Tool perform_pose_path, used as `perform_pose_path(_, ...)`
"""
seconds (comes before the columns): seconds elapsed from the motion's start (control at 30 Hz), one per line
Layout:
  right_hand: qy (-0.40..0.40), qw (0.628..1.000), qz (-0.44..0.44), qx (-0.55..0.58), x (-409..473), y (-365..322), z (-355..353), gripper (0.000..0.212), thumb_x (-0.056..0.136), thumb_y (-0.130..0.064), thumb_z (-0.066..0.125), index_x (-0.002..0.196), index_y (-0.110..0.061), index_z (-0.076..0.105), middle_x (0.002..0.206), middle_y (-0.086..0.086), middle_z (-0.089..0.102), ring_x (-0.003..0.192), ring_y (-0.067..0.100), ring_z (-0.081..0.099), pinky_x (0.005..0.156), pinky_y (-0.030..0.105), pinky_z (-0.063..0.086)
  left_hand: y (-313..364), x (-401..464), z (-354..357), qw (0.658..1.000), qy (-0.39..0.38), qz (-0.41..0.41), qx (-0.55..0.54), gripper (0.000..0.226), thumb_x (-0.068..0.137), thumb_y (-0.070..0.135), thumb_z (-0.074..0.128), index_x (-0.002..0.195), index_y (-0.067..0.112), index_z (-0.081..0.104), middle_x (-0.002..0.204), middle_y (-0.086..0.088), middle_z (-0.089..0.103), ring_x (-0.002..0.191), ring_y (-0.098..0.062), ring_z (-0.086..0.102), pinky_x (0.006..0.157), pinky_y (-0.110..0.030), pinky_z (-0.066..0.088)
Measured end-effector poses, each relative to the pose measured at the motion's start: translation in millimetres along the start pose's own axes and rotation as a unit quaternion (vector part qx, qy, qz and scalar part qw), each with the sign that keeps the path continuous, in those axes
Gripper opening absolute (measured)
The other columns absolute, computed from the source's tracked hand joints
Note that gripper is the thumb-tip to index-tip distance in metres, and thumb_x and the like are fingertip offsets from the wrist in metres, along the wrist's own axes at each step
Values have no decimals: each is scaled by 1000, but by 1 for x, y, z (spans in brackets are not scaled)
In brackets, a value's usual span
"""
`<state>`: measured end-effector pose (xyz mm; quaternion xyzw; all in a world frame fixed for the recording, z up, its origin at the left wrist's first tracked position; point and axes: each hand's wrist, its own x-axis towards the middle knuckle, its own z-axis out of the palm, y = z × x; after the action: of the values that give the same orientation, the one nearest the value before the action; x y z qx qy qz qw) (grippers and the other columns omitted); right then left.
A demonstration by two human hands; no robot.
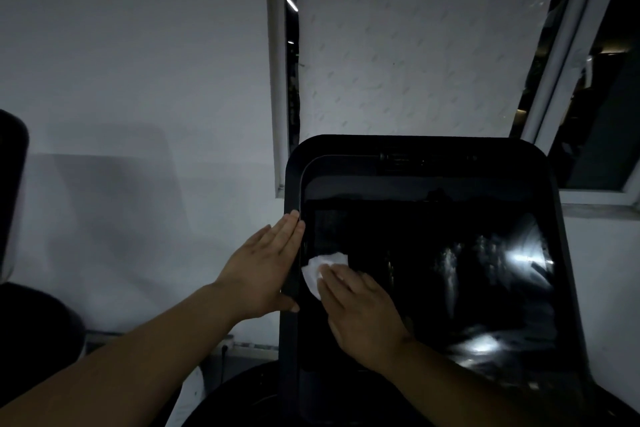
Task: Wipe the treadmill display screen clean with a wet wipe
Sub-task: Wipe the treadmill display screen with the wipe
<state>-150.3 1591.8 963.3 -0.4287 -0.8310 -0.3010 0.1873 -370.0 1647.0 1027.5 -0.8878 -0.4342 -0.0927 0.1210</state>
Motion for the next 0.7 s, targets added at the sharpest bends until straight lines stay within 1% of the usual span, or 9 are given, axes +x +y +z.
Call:
perform_pose_path(0.07, -8, 1000, -16, 1, -14, -6, 4, 42, 86, -27, 51, 118, -6, 68, 133, 12, 62, 125, 29, 56, 97, 41, 50, 1, 0, -1, 1000, -2, -3, 7, 137, 81, 74, 66, 149, 10, -34, 162, -12, -38, 154, -21, -26, 122, -31, -16)
perform_pose_path(0.13, -7, 999, -36, -1, -24, -9, 8, 37, 87, -26, 53, 113, -7, 70, 132, 11, 63, 125, 29, 56, 101, 40, 46, 2, 0, -1, 1000, -4, -5, 12, 137, 81, 74, 66, 152, 9, -32, 161, -12, -38, 154, -21, -26, 123, -32, -14)
perform_pose_path(0.27, 38, 998, -53, 2, -20, 0, 16, 30, 85, -17, 61, 110, -4, 71, 130, 13, 64, 126, 29, 56, 110, 40, 37, 5, 0, -3, 1000, -11, -11, 14, 137, 81, 72, 68, 156, 9, -27, 161, -11, -38, 154, -21, -26, 125, -33, -12)
perform_pose_path(0.33, 36, 999, -39, -6, -1, 12, 13, 32, 86, -14, 56, 114, -4, 70, 131, 13, 64, 127, 29, 55, 111, 40, 33, 5, 0, -3, 1000, -17, -13, 18, 136, 82, 71, 68, 157, 9, -27, 161, -11, -38, 154, -20, -27, 126, -34, -12)
perform_pose_path(0.4, 29, 999, -3, -14, 26, 25, 4, 37, 85, -14, 52, 117, -5, 68, 131, 14, 64, 126, 29, 55, 107, 41, 40, 6, 0, -3, 1000, -15, -14, 16, 136, 81, 71, 69, 157, 9, -26, 162, -11, -37, 154, -20, -25, 125, -33, -12)
perform_pose_path(0.5, 24, 998, 60, -10, 69, 42, -8, 37, 77, -13, 63, 113, -5, 69, 127, 14, 66, 124, 29, 58, 98, 42, 50, 5, 0, -3, 1000, -17, -17, 19, 137, 81, 71, 69, 158, 10, -26, 163, -10, -36, 155, -19, -24, 127, -34, -9)
perform_pose_path(0.57, 35, 996, 80, 8, 89, 48, -12, 34, 80, -13, 53, 108, -5, 71, 123, 14, 68, 121, 29, 60, 91, 43, 56, 6, 0, -4, 999, -21, -18, 19, 138, 80, 71, 70, 158, 10, -26, 164, -11, -35, 155, -19, -23, 127, -35, -8)
perform_pose_path(0.63, 37, 995, 88, 27, 96, 47, -12, 41, 82, -15, 39, 105, -5, 72, 120, 14, 69, 120, 31, 61, 87, 43, 57, 6, 0, -4, 999, -22, -19, 19, 139, 80, 71, 71, 158, 9, -26, 165, -11, -34, 156, -19, -22, 127, -34, -8)
perform_pose_path(0.7, 40, 994, 90, 37, 89, 41, -11, 43, 83, -16, 37, 106, -6, 72, 120, 13, 70, 120, 30, 61, 88, 42, 57, 6, 0, -4, 999, -27, -21, 17, 138, 80, 70, 71, 158, 10, -26, 165, -10, -34, 156, -18, -22, 127, -35, -7)
